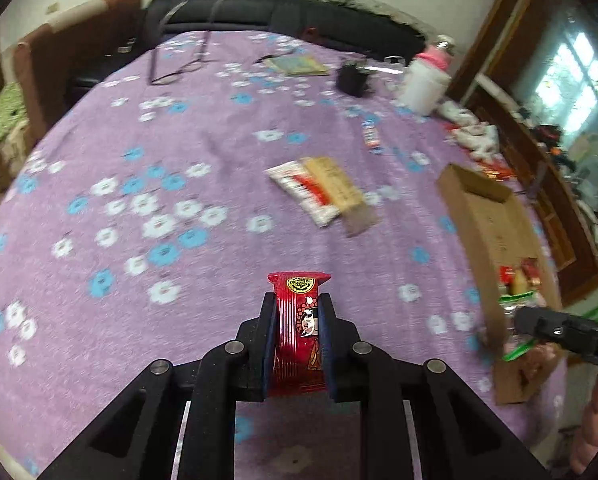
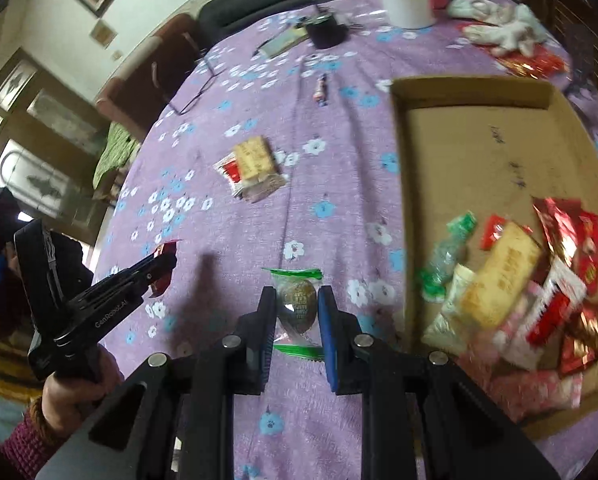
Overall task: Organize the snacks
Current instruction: 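Carry the red packet and clear candy over the cardboard box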
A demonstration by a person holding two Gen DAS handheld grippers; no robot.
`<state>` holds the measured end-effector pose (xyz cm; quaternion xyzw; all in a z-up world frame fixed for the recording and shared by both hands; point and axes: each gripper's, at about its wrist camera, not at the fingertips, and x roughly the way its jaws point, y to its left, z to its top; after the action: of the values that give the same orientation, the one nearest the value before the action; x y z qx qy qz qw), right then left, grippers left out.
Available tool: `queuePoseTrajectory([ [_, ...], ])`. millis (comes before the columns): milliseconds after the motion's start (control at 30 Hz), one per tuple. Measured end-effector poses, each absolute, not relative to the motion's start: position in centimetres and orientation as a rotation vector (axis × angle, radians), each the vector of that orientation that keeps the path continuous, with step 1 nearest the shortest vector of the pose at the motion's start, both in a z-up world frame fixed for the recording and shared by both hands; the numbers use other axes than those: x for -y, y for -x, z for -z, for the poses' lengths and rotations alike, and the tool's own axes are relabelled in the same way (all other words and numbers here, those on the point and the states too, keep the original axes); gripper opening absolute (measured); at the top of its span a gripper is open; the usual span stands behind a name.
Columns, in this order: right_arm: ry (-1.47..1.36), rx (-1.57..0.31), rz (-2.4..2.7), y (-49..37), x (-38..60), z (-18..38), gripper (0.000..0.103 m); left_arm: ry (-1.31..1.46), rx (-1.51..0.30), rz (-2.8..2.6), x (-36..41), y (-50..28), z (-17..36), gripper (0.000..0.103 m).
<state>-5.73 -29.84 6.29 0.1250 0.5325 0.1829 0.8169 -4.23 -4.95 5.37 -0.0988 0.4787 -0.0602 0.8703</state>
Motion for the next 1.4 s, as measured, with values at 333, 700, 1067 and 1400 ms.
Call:
queuePoseTrajectory([
  [333,-0.304,-1.162,-0.31,7.3,31.1,-5.1,0.02,0.178,-0.994,0.231,7.9,3.8,-6.1,0.019],
  [700,-0.281,-1.149,-0.413,6.7,32.3,-6.7,0.02,0.249,-0.975,0.174,9.6,5.9,-7.1,0.019],
  [1067,-0.305,-1.107,-0.36,6.5,31.7,-7.6,0.02,0.148,-0.948,0.271,10.5,4.7,-7.6,0.019],
  [1400,-0.302,-1.104,-0.298,6.8,34.9,-8.6,0.02,0.191,-0.951,0.319,13.1,4.5,-8.0,0.019],
])
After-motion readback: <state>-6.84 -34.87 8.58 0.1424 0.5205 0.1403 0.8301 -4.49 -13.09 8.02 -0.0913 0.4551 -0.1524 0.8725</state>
